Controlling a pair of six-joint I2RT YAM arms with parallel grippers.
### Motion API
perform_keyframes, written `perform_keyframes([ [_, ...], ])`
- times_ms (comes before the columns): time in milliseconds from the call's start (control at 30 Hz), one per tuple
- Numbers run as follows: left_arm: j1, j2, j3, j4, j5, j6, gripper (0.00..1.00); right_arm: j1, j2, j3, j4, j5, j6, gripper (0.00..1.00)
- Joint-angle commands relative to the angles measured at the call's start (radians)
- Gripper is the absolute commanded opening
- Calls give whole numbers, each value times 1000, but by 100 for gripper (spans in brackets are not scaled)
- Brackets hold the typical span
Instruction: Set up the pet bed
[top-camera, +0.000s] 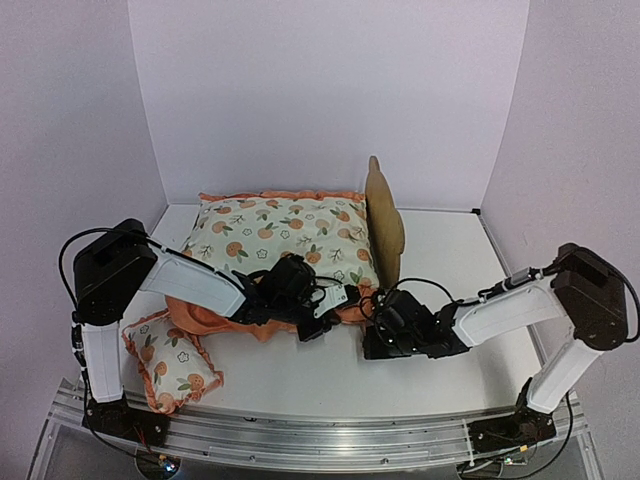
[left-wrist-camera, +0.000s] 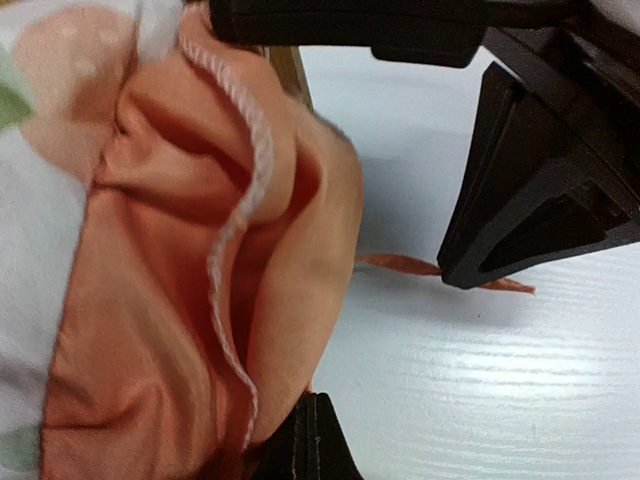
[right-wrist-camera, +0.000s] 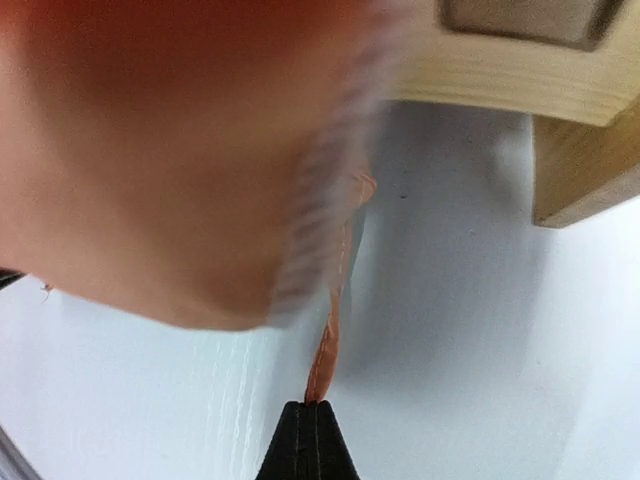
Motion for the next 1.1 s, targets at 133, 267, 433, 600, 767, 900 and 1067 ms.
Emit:
perform_keyframes([
  [133, -11, 5, -18, 209, 193, 50, 0, -62, -197, -56, -5, -219, 32, 0],
  [267, -23, 7, -45, 259, 231, 48, 0, -70, -297, -83, -7, -247, 44, 0],
  [433, -24, 24, -54, 311, 222, 37, 0, -69, -385, -93, -54, -271, 55, 0],
  [600, -31, 48, -38, 344, 245, 56, 0, -70, -405, -78, -91, -295, 58, 0],
  [767, -56, 86, -38, 350, 299, 57, 0, -70, -431, -35, -156, -320, 51, 0],
  [900, -67, 116, -16, 375, 315, 56, 0, -71, -449, -12, -195, -332, 47, 0],
  [1067, -80, 148, 10, 429, 317, 68, 0, -80, -478, -28, -208, -302, 51, 0],
])
